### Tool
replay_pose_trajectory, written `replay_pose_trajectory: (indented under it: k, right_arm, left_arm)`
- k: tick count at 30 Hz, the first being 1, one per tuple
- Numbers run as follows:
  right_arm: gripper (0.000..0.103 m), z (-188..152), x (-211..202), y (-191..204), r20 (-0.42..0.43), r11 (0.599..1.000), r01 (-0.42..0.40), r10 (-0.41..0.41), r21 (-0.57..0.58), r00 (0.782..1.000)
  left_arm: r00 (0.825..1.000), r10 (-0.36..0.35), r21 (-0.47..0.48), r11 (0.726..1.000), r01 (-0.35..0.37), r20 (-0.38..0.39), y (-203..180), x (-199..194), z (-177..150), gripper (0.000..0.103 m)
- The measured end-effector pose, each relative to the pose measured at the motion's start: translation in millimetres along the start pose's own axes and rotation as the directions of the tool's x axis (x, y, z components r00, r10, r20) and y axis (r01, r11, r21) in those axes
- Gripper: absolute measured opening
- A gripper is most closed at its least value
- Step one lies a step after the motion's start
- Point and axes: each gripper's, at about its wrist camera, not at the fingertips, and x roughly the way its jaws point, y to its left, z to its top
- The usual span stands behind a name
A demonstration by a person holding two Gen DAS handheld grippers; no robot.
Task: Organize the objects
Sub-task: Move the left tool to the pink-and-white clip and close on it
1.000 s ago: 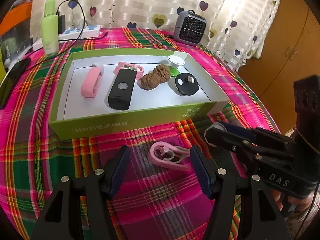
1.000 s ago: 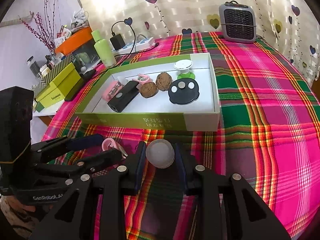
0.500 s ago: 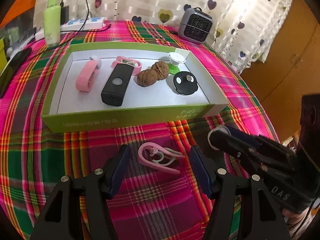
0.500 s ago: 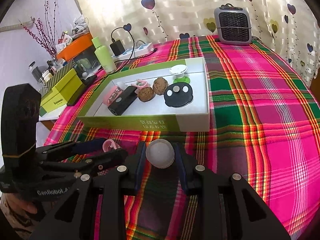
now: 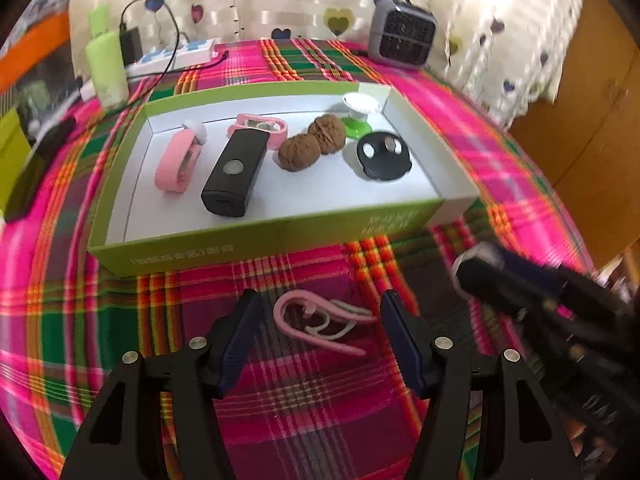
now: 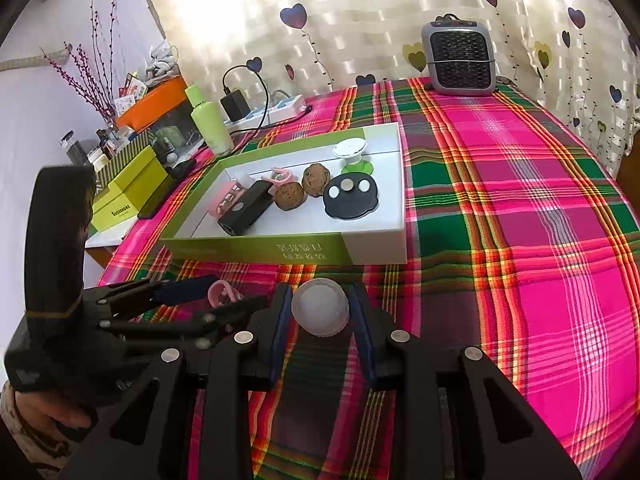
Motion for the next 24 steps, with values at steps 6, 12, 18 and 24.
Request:
replay_pose_trajectory:
  k: [6,12,18,24]
  right_arm:
    - [0.031,-0.5,-2.4,-0.7,0.006,1.0,-0.017,0.017,0.006,1.0]
    - [0.03,-2.6,-0.6,2.4,-0.003,0.999,-0.035,0.035,0.0,0.999]
    - [0.03,-4.1,2.6,5.6,-0.013,0.999,-0.048,0.048,-0.007,0.999]
    - [0.031,-6.2,7.4,10.6,-0.029,0.999,-0.042,0.041,-0.025,0.999]
  left_arm:
    - [0.998,0.045,0.028,0.999,-0.044,-0.033,4.8,-5.8,-7.5,0.062]
    - [0.998,0.06,0.003,0.998,-0.06,-0.037,18.0,-14.2,-17.2,0.062]
    - [0.998,0.066,-0.045,0.997,-0.067,-0.015,34.8,-21.1,-25.7,0.062]
    - [0.999,0.03,-0.086,0.996,-0.028,0.029,35.9,-18.3,-23.1,0.062]
